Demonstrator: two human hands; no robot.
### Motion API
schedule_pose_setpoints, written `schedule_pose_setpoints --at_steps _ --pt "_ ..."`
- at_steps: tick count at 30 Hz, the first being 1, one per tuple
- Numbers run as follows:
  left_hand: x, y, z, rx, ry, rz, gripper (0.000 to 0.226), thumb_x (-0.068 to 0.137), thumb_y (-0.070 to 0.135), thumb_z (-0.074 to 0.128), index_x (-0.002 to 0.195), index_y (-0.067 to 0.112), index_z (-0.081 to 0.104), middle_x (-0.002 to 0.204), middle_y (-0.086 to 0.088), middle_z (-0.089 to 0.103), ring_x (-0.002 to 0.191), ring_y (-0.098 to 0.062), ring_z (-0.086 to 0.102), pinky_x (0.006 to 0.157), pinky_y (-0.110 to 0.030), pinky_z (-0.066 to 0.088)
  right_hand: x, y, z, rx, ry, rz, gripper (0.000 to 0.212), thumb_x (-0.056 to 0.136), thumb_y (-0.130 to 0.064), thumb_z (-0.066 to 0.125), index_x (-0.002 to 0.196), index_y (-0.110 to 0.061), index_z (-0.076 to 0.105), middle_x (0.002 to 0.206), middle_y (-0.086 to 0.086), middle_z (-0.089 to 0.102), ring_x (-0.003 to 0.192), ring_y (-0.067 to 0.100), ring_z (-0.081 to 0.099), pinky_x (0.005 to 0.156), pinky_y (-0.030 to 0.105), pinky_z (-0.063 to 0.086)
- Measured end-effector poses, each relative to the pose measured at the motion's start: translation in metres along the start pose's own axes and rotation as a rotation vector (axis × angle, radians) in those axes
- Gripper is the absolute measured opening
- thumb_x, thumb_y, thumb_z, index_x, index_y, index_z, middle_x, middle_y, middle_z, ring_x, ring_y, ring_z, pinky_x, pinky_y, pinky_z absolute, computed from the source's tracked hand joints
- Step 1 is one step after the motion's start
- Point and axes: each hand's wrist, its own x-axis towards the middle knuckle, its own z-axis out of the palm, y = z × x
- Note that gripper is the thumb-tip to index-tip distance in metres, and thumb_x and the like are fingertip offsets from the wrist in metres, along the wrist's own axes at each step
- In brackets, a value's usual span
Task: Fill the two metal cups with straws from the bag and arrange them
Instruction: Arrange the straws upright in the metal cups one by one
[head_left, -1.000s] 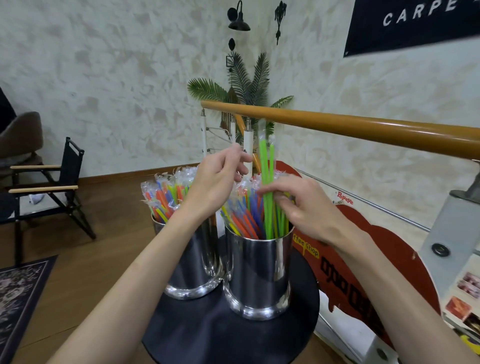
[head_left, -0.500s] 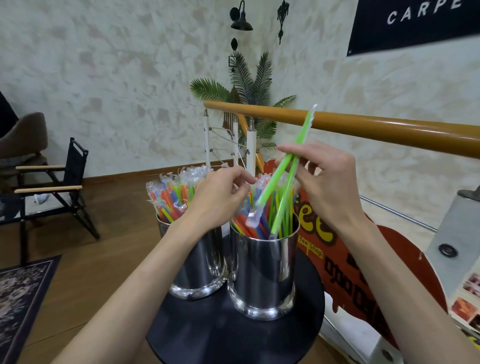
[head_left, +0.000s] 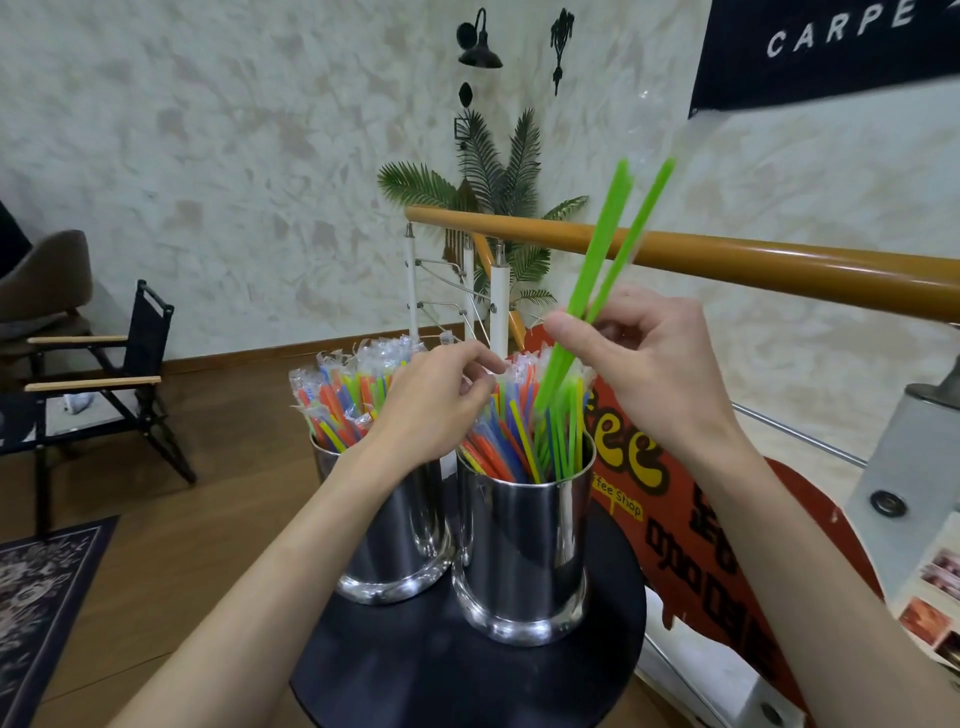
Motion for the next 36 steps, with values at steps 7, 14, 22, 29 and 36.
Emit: schedule_pose_setpoints --at_steps 7,14,22,29,36 --pt "0.000 0.001 0.000 -0.009 0.023 0.010 0.019 0.100 0.027 0.055 0.116 0.027 0.065 0.088 0.014 0.067 0.084 -0.010 0.064 0.085 -0.047 0.054 -0.011 0.007 0.015 -0.107 -0.200 0.210 0.030 0.085 -0.033 0.081 0.061 -0.024 0.066 0.056 0.001 0.067 0.047 0.011 0.063 0.051 0.029 0.052" --pt "-0.005 0.022 -0.007 -0.332 0.141 0.060 0.045 0.097 0.056 0.055 0.133 0.029 0.057 0.094 0.008 0.066 0.081 -0.004 0.063 0.071 -0.018 0.047 -0.022 0.015 0.039 -0.456 -0.522 0.253 0.044 0.081 -0.039 0.082 0.057 -0.017 0.054 0.059 -0.004 0.058 0.061 0.018 0.059 0.054 0.032 0.039" --pt "-0.004 0.012 -0.007 0.020 0.138 0.138 0.016 0.092 0.038 0.067 0.098 0.023 0.070 0.087 0.011 0.069 0.078 -0.006 0.063 0.077 -0.040 0.054 -0.015 0.017 0.022 -0.386 -0.705 0.384 0.018 0.084 -0.027 0.083 0.098 -0.016 0.077 0.080 -0.006 0.075 0.072 0.000 0.070 0.071 0.023 0.060" --pt "-0.005 0.011 -0.005 0.250 0.013 0.097 0.025 0.088 0.038 0.071 0.109 0.025 0.068 0.104 0.010 0.066 0.100 -0.014 0.061 0.093 -0.044 0.050 -0.019 0.017 0.030 -0.567 -0.513 0.339 0.023 0.092 -0.032 0.075 0.079 -0.012 0.074 0.060 -0.001 0.067 0.056 0.011 0.068 0.062 0.029 0.060" --pt "-0.007 0.012 -0.006 0.199 -0.092 0.026 0.033 0.086 0.025 0.076 0.117 0.021 0.066 0.110 0.008 0.068 0.104 -0.010 0.062 0.094 -0.031 0.050 -0.025 0.009 0.047 -0.862 -0.458 0.279 0.030 0.091 -0.040 0.074 0.085 -0.015 0.058 0.084 0.003 0.055 0.085 0.028 0.062 0.065 0.032 0.042"
